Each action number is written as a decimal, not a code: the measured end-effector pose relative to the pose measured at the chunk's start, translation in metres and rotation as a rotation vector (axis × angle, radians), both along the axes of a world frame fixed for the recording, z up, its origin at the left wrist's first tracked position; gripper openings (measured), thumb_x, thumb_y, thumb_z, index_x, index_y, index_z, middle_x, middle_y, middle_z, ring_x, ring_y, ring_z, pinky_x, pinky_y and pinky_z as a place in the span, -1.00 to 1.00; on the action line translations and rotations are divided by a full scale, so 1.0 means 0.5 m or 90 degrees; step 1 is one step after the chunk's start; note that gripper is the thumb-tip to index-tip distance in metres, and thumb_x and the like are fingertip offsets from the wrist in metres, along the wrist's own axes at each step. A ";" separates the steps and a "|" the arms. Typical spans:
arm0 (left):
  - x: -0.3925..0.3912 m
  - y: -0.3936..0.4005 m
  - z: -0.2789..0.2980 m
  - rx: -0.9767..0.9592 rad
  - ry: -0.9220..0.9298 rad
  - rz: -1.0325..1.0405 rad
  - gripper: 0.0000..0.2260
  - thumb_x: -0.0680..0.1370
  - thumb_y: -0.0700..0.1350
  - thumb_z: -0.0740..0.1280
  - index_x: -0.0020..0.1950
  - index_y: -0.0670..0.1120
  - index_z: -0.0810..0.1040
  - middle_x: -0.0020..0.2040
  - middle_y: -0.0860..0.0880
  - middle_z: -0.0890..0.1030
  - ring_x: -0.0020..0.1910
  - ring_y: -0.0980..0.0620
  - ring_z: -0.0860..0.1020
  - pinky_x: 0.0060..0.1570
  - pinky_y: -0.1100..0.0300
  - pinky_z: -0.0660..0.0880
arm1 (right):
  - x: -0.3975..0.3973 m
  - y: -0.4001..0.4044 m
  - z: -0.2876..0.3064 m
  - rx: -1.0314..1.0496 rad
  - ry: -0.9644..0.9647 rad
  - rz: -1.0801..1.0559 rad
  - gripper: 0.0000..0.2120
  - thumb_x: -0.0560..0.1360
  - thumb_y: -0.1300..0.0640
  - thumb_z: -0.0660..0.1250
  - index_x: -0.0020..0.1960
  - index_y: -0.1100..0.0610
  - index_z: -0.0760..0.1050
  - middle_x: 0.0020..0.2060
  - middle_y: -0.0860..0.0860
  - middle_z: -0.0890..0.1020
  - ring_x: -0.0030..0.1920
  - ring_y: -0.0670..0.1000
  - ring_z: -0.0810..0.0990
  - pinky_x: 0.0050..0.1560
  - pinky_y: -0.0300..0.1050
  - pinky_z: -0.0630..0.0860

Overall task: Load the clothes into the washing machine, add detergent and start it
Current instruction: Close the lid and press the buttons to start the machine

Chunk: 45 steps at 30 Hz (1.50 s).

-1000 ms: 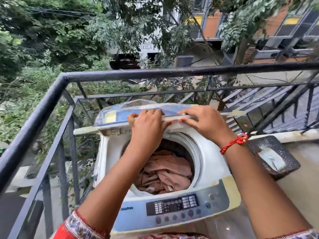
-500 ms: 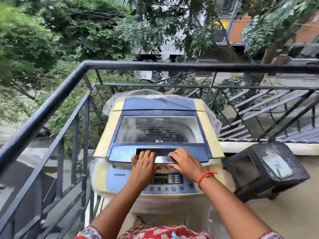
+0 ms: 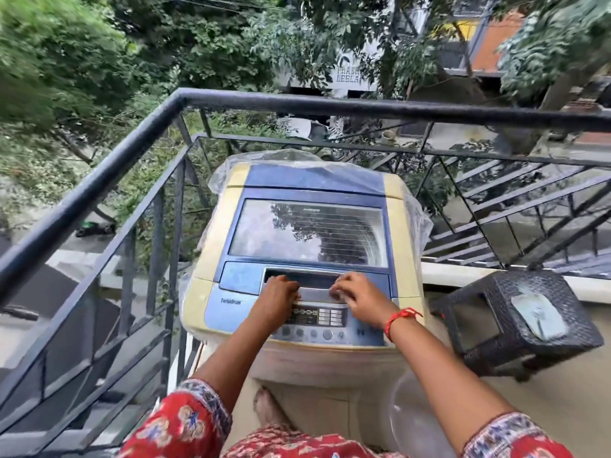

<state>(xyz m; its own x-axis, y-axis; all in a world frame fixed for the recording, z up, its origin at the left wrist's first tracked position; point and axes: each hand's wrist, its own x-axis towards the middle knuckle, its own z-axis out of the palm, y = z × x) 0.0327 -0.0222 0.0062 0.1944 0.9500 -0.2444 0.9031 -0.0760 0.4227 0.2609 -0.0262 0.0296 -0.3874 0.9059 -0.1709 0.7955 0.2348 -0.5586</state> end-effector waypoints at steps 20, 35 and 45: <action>-0.025 0.058 0.027 -0.143 -0.128 0.055 -0.72 0.45 -0.07 0.50 0.10 -0.15 0.67 0.04 -0.11 0.69 0.04 0.02 0.61 -0.08 0.34 0.33 | 0.120 0.021 -0.008 -0.153 -0.066 -0.097 -0.56 0.10 0.12 0.68 -0.15 0.10 0.51 -0.22 -0.07 0.43 -0.33 -0.12 0.38 -0.29 -0.36 0.34; -0.067 0.029 0.021 -0.040 -0.147 -0.094 -0.72 0.57 -0.08 0.35 0.24 -0.13 0.61 0.09 -0.14 0.66 0.05 -0.09 0.59 -0.09 0.24 0.40 | 0.083 0.010 0.031 -0.152 -0.182 -0.080 -0.55 0.16 0.07 0.66 -0.13 0.09 0.45 -0.19 -0.06 0.42 -0.19 -0.02 0.42 -0.17 -0.21 0.38; -0.092 0.015 0.010 0.035 -0.118 -0.134 -0.73 0.60 -0.12 0.27 0.29 -0.04 0.58 0.02 -0.15 0.64 -0.02 -0.15 0.57 -0.13 0.14 0.41 | 0.076 -0.011 0.032 -0.151 -0.182 -0.123 -0.59 0.23 0.08 0.62 -0.09 0.08 0.44 -0.19 -0.09 0.39 -0.13 -0.01 0.43 -0.13 -0.22 0.34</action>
<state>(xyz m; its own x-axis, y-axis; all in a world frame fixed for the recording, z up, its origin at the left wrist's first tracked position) -0.0133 -0.0147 0.0112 0.4254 0.8947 -0.1361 0.7729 -0.2810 0.5689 0.2991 -0.0319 0.0456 -0.1205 0.8800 -0.4594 0.9430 -0.0431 -0.3299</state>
